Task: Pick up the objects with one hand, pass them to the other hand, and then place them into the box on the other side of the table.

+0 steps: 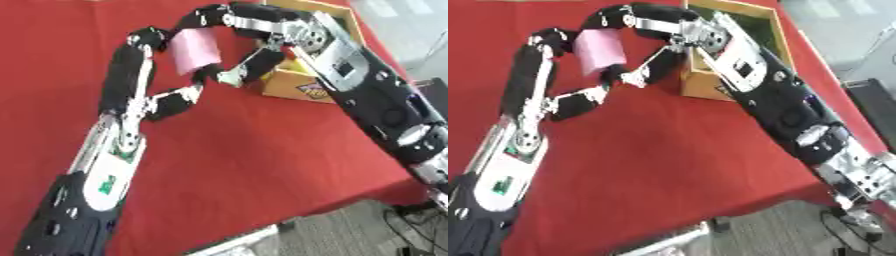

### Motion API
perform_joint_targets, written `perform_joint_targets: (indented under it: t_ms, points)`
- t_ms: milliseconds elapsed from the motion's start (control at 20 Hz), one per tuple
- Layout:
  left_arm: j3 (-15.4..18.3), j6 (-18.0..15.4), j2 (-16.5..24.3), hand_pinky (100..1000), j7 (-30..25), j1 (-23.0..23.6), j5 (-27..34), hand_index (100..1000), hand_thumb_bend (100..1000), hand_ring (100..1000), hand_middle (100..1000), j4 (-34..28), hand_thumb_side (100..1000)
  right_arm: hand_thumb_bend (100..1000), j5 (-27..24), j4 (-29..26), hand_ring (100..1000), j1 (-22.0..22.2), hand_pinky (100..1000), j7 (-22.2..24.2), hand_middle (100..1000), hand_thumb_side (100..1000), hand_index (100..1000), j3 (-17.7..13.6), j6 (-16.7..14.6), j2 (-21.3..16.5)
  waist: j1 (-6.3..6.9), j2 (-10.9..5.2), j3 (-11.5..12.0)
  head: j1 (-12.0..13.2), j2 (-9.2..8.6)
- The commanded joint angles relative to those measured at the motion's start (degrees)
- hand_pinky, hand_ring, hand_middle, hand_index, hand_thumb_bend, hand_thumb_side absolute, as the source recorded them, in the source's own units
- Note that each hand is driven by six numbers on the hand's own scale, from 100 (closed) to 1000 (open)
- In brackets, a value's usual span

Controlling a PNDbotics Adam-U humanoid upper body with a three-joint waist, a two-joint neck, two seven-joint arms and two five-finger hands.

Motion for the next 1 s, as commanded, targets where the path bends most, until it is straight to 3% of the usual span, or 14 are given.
perform_joint_targets:
  t_ms: [50, 200, 400, 650, 1000]
  points:
    - [0.2, 0.4, -0.3, 730, 0.7, -0.8, -0.8, 848, 521, 715, 637, -0.5, 187, 100, -1.3, -1.4, 868, -0.6, 859, 0.0, 464, 178, 631, -0.1, -0.1, -0.8, 0.01, -0.92, -0.1, -0.2, 0.33]
    - [0.3, 0.9, -0.3, 745, 1.3, -0.7, -1.6, 880, 684, 741, 671, -0.1, 276, 100, -1.4, -1.5, 867, -0.6, 858, 0.0, 463, 167, 629, -0.2, 0.0, -0.8, -0.01, -0.9, -0.1, -0.4, 0.33]
    - [0.9, 3.3, -0.2, 753, 3.1, -0.6, -3.0, 892, 766, 752, 682, 0.6, 325, 100, -1.5, -1.6, 866, -0.4, 856, -0.1, 462, 149, 628, -0.3, 0.1, -0.9, -0.1, -0.91, -0.1, -0.4, 0.33]
    - [1.2, 5.4, -0.1, 762, 5.2, -0.5, -4.6, 894, 857, 760, 687, 1.5, 394, 100, -1.4, -1.7, 866, -0.1, 855, -0.4, 461, 151, 628, -0.6, 0.2, -1.0, -0.26, -0.91, -0.2, -0.5, 0.33]
    - [1.6, 6.4, -0.2, 763, 6.5, -0.5, -5.1, 891, 882, 760, 685, 2.4, 431, 100, -1.7, -1.6, 865, 0.1, 854, -0.7, 461, 142, 628, -1.0, 0.3, -1.1, -0.3, -0.92, -0.2, -0.7, 0.33]
